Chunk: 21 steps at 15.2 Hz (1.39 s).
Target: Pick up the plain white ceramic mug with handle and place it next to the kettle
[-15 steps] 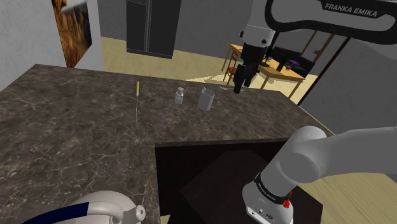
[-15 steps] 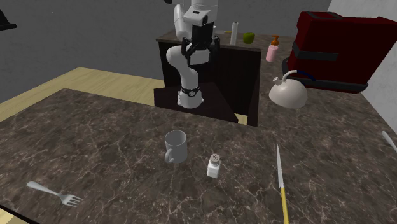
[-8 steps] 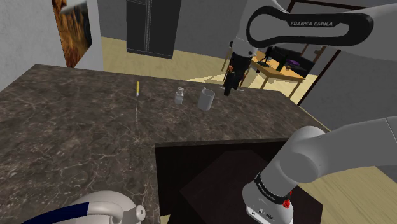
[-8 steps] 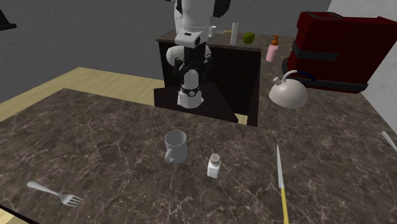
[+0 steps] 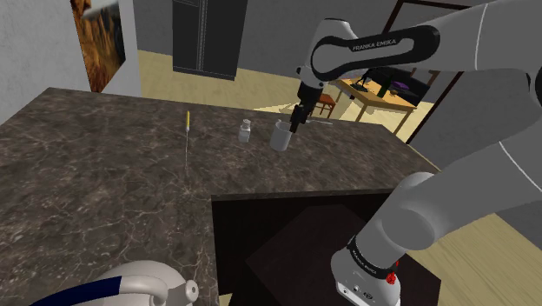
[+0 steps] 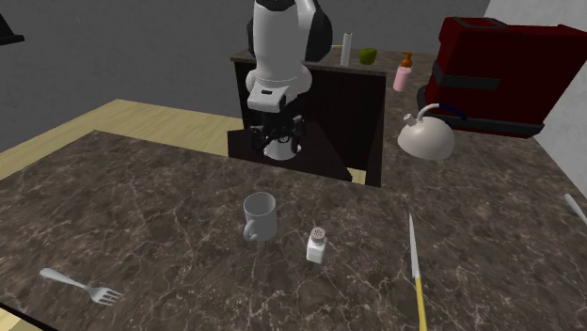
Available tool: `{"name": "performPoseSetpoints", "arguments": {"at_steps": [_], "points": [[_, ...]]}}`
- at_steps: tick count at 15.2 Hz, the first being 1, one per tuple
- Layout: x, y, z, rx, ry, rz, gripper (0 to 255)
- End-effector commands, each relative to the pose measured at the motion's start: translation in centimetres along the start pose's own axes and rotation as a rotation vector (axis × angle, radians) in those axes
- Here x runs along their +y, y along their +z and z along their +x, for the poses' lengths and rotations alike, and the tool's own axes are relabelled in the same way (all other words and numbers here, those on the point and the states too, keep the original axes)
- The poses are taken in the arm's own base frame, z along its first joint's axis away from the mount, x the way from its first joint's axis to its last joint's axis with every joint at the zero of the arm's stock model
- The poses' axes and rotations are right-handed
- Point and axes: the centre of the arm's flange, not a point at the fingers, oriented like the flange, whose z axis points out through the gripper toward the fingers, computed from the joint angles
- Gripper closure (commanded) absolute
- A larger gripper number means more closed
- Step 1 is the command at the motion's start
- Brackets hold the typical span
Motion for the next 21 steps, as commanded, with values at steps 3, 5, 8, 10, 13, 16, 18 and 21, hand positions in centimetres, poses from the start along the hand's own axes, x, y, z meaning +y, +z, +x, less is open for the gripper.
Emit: {"name": "performPoseSetpoints", "arguments": {"at_steps": [3,5,8,10,13,16,18,21], "points": [[2.8,3.2,3.2,0.034,-0.049,0.0,0],[4.0,4.7,4.8,0.049,-0.073,0.0,0],[5.0,6.4,6.2,0.062,-0.093,0.001,0],[5.0,7.4,6.3,0.062,-0.093,0.001,0],[5.0,9.0,6.4,0.062,-0.093,0.001,0],[5.0,9.8,6.4,0.062,-0.093,0.001,0],[5.0,9.8,6.4,0.062,-0.093,0.001,0],[5.0,9.8,6.4,0.062,-0.093,0.001,0]]}}
